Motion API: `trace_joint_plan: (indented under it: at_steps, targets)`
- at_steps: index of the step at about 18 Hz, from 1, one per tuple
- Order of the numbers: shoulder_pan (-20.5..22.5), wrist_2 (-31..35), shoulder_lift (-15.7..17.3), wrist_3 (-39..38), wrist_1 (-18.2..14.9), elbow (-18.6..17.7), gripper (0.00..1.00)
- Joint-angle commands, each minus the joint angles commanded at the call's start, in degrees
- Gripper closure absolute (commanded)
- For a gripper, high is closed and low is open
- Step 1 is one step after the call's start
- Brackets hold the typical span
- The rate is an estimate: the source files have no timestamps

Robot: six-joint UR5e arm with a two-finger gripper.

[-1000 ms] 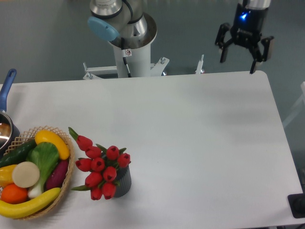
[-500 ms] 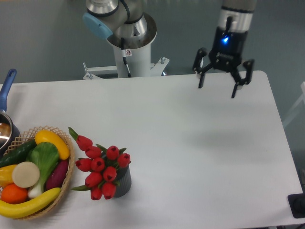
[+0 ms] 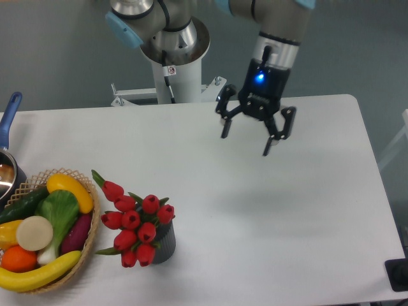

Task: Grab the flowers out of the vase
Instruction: 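Move the open gripper across the table toward the red tulips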

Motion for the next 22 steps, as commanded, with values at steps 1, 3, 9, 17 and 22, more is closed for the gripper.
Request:
trace_joint_plan:
  at_steps: [1, 3, 9, 17, 22]
  targets:
    - [-1.3, -0.2, -0.4, -0.2, 0.0, -0.1, 0.00]
    - [-3.3, -0.4, -0.8, -0.2, 0.1, -0.8, 0.00]
    - [-8.1, -4.0, -4.2, -0.2, 4.4, -0.2, 0.00]
    - [-9.4, -4.0, -7.6, -0.2, 5.9, 1.4, 0.00]
    - [-10.5, -4.1, -10.7, -0.3, 5.9, 3.8, 0.00]
